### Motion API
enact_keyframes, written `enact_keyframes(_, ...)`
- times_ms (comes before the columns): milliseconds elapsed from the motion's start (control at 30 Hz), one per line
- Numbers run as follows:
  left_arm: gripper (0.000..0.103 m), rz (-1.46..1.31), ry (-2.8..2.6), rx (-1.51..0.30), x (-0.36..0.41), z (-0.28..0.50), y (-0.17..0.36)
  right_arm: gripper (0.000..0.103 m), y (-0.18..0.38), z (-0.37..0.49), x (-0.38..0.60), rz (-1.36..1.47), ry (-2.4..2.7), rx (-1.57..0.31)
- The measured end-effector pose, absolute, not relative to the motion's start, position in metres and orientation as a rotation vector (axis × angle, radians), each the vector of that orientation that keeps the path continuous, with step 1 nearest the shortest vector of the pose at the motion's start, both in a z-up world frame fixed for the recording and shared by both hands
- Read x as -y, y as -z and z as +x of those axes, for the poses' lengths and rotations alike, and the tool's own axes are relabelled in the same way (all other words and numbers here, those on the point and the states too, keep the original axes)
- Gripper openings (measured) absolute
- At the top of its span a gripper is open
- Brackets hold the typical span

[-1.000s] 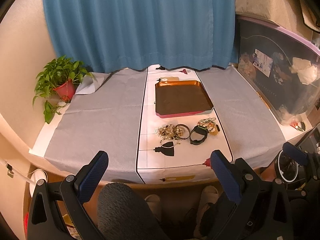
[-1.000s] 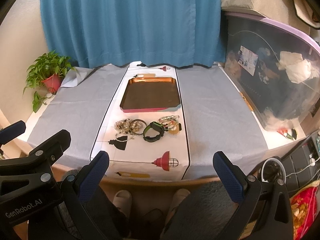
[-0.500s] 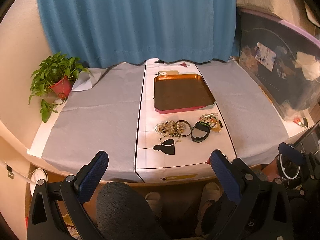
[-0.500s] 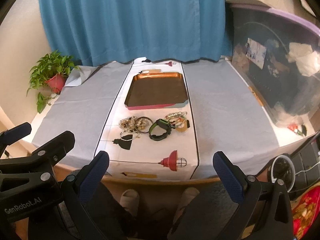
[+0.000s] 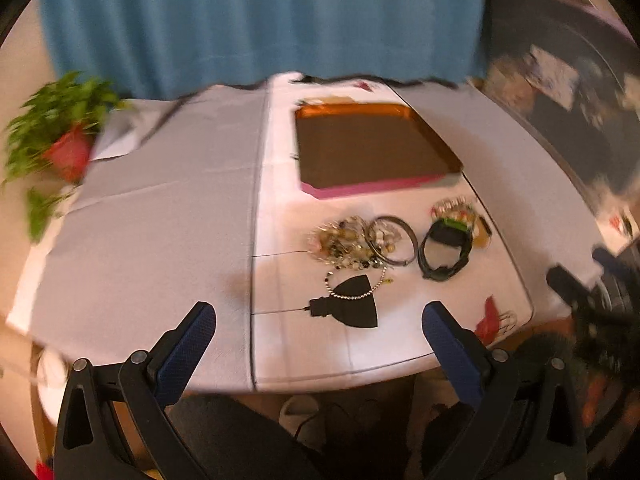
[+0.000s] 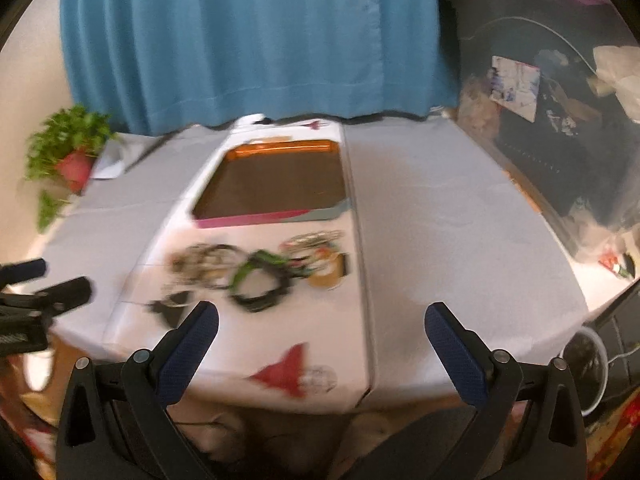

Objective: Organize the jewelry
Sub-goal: 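Grasp the black-and-green watch with the right tool while the left tool grasps a beaded bracelet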

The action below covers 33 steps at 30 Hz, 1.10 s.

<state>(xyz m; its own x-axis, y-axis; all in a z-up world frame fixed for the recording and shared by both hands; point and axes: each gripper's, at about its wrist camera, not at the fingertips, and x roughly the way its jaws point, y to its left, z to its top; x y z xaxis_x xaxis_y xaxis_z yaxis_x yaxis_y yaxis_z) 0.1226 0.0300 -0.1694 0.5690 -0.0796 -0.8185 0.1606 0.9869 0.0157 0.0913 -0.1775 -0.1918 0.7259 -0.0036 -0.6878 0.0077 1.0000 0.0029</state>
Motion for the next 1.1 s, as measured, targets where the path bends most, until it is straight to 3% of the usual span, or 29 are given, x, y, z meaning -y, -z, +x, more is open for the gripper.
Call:
enact_keyframes(200, 0.102, -0.091, 0.291, -0.992, -0.044, 0.152, 0.207, 0.102, 0.232, 0.122, 0.186, -0.011, -0.146, -0.846)
enact_keyframes(300, 0.097, -0.164, 0.334, -1.008, -0.046, 0.167, 0.219, 0.102, 0.237, 0.13, 0.184, 0.0, -0.21, -0.806)
enact_keyframes(367, 0.078, -0.227, 0.393, -1.002, -0.044, 0.176, 0.224, 0.102, 0.239, 0.135, 0.18, 0.013, -0.256, -0.782)
enact_keyframes(433, 0.041, -0.208, 0.417, -1.011, -0.034, 0.182, 0.227, 0.102, 0.244, 0.143, 0.175, 0.04, -0.315, -0.77)
enact_keyframes(467, 0.038, -0.162, 0.417, -1.021, -0.026, 0.184, 0.23, 0.101, 0.246, 0.147, 0.172, 0.045, -0.327, -0.77)
enact_keyframes(533, 0.037, -0.108, 0.399, -1.043, -0.019, 0.186, 0.236, 0.094, 0.249, 0.155, 0.165, 0.042, -0.338, -0.761)
enact_keyframes(667, 0.037, -0.08, 0.352, -1.082, -0.03, 0.183, 0.251, 0.091, 0.252, 0.165, 0.154, 0.04, -0.349, -0.766)
enact_keyframes(767, 0.042, -0.074, 0.284, -1.06, -0.04, 0.181, 0.252, 0.091, 0.261, 0.171, 0.142, 0.0, -0.355, -0.777)
enact_keyframes(900, 0.058, -0.032, 0.284, -1.037, -0.041, 0.182, 0.254, 0.091, 0.277, 0.178, 0.131, -0.029, -0.357, -0.814)
enact_keyframes(967, 0.055, 0.083, 0.273, -1.011, -0.029, 0.182, 0.257, 0.091, 0.282, 0.184, 0.124, -0.068, -0.339, -0.819)
enact_keyframes(1033, 0.008, 0.117, 0.253, -0.985, -0.026, 0.184, 0.256, 0.091, 0.29, 0.191, 0.117, -0.114, -0.321, -0.831)
enact_keyframes(1100, 0.002, 0.097, 0.273, -1.006, -0.029, 0.189, 0.256, 0.085, 0.296, 0.194, 0.112, -0.169, -0.302, -0.84)
